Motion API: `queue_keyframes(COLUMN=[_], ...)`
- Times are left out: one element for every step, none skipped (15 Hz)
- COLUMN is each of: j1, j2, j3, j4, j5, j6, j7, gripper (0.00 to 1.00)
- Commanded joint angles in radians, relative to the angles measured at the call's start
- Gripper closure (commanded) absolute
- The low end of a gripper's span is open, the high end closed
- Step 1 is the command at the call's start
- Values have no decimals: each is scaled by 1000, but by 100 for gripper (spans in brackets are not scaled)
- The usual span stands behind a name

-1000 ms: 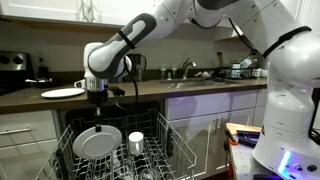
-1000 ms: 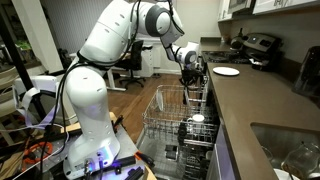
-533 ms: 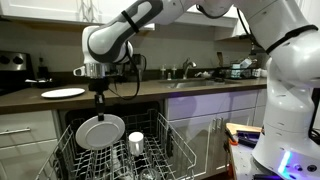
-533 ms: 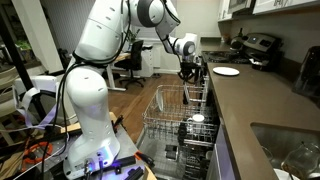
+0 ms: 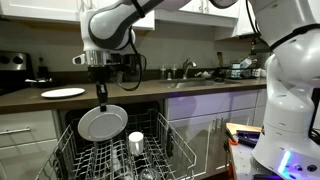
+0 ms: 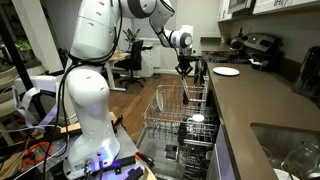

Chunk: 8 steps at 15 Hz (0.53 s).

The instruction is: Remove the plate from the dishwasher.

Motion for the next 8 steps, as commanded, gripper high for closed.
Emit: queue_keyframes(j1=[30, 36, 40, 50, 58, 65, 75, 83], j2=[-108, -125, -143, -160, -176, -190, -204, -214], j3=[-21, -23, -23, -28, -32, -36, -39, -43], j4=[-55, -61, -65, -69, -73, -76, -77, -78], j5=[-30, -34, -35, -50, -67, -87, -117, -146], j6=[-49, -60, -71, -83, -94, -105, -115, -122], j7=[40, 45, 46, 63, 81, 99, 126, 152], gripper=[99, 99, 99, 99, 99, 99, 99, 99])
